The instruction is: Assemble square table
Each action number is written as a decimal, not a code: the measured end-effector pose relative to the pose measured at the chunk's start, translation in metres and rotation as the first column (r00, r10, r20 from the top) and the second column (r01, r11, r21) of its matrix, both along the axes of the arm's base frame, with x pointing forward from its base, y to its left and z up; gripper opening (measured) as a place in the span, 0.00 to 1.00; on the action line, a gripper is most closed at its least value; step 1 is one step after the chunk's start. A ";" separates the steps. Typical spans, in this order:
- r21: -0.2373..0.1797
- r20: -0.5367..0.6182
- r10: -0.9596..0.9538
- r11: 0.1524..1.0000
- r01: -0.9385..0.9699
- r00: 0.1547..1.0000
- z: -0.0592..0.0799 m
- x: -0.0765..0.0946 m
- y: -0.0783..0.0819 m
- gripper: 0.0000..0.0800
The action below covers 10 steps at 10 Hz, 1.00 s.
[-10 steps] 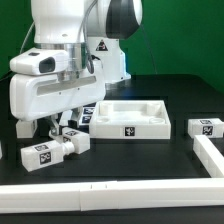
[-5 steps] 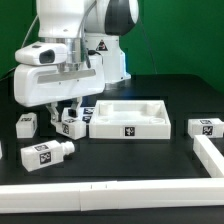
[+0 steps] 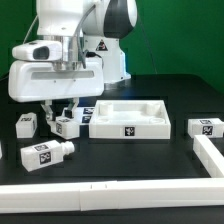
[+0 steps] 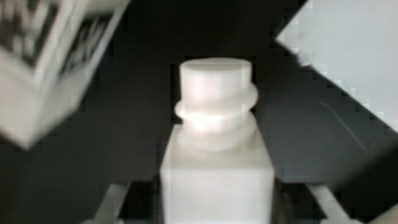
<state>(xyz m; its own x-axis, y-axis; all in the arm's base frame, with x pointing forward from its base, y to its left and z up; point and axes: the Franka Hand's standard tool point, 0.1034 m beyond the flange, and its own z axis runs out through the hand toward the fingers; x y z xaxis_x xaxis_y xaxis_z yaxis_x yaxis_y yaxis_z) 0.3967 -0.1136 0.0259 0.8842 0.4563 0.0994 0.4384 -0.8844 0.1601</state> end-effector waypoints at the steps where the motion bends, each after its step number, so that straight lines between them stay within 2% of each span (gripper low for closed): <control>1: 0.030 -0.012 -0.180 0.983 0.181 0.984 -0.003 -0.011 -0.001 0.35; 3: 0.043 -0.016 -0.261 0.964 0.262 0.965 -0.003 -0.014 -0.008 0.35; 4: 0.050 -0.022 -0.256 0.965 0.257 0.966 -0.003 -0.010 0.002 0.35; 6: 0.051 -0.026 -0.249 0.967 0.250 0.968 -0.003 -0.009 0.005 0.35; 7: 0.051 -0.027 -0.248 0.967 0.249 0.968 -0.003 -0.009 0.005 0.43; 8: 0.056 -0.036 -0.267 0.962 0.269 0.963 -0.004 -0.010 0.006 0.43; 9: 0.077 -0.076 -0.315 0.944 0.320 0.946 -0.002 -0.011 0.010 0.66; 10: 0.093 -0.102 -0.349 0.929 0.358 0.932 0.005 -0.010 0.012 0.77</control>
Offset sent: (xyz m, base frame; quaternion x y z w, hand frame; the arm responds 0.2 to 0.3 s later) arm -0.0012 0.0172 -0.0025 0.0068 -0.0231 0.0422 0.9988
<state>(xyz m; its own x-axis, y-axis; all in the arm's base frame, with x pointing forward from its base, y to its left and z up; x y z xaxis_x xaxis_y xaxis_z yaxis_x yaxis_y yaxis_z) 0.3872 -0.1013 0.0309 0.9933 0.1036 0.0509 0.1020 -0.9943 0.0317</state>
